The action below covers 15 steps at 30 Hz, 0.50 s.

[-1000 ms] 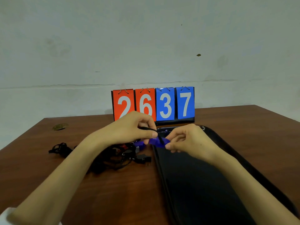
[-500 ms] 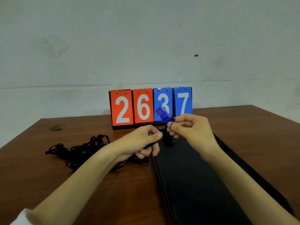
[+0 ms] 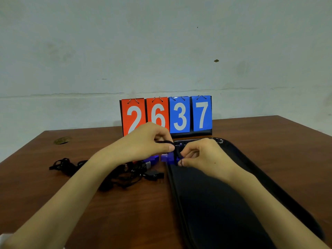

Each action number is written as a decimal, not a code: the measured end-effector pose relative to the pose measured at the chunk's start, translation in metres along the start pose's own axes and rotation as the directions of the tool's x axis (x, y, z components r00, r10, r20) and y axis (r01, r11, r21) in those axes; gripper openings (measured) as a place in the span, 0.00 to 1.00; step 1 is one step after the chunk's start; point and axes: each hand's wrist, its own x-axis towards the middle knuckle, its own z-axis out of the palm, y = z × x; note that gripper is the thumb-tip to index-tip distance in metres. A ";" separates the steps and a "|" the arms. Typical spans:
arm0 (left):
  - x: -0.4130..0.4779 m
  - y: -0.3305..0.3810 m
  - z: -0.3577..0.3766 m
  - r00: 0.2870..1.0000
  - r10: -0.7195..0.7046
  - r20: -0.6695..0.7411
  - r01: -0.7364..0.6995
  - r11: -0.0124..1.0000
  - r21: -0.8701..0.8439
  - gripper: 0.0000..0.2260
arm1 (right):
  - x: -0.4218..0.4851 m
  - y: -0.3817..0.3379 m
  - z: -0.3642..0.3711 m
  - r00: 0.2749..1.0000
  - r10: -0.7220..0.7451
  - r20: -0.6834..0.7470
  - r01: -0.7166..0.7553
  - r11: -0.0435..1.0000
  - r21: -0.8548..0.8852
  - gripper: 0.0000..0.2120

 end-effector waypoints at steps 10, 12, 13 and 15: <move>0.007 -0.018 0.007 0.999 -0.042 -0.034 0.038 0.993 -0.108 0.08 | -0.006 -0.011 -0.003 0.987 -0.119 0.104 0.061 0.895 0.443 0.05; 0.007 -0.018 0.007 0.994 -0.103 -0.029 0.098 0.987 -0.129 0.10 | -0.006 -0.012 -0.006 0.995 -0.086 0.041 0.055 0.872 0.487 0.06; 0.007 -0.018 0.008 0.990 -0.139 -0.009 0.136 0.979 -0.154 0.11 | -0.005 -0.012 -0.007 0.998 -0.063 0.008 0.050 0.859 0.509 0.07; 0.005 -0.014 0.012 0.975 -0.215 0.058 0.222 0.937 -0.270 0.12 | -0.005 -0.012 -0.008 0.999 -0.011 -0.053 0.039 0.823 0.567 0.07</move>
